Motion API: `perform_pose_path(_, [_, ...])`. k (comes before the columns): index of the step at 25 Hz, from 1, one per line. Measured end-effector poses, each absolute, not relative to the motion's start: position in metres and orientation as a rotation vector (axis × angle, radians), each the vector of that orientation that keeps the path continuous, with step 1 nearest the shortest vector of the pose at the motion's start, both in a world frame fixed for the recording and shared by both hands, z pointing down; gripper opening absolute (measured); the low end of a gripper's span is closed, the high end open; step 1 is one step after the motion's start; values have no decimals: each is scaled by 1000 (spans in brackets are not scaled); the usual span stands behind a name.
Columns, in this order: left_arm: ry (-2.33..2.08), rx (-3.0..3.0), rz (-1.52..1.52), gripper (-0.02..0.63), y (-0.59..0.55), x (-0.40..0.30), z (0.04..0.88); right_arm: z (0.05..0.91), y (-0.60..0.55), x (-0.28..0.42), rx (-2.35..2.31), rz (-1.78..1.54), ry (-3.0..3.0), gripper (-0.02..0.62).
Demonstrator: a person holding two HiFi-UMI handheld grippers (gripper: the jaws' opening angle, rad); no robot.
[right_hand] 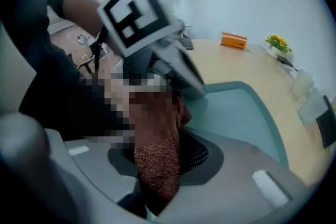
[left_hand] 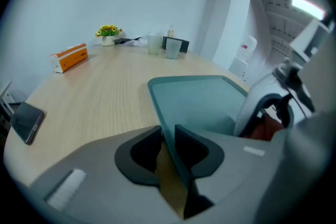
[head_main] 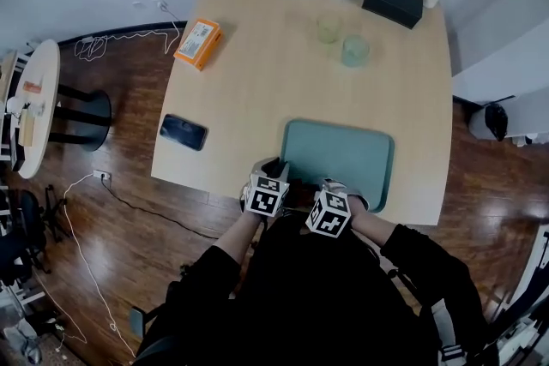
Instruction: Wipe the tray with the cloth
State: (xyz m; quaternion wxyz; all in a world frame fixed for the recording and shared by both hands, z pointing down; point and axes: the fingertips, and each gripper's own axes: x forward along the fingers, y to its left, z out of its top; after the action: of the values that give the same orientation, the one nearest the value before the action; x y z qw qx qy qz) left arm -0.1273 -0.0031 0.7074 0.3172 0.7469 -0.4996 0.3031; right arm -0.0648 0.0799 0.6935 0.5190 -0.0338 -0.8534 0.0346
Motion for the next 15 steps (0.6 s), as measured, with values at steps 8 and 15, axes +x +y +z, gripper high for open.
perform_pose_path(8, [-1319,1988,784,66,-3,-126,707,703,75,-75,-158,68,-2018,126])
perform_pose_path(15, [-1304,1986,763,54,-4,-125,707,705,-6,-93,-245,-83,-1927,130])
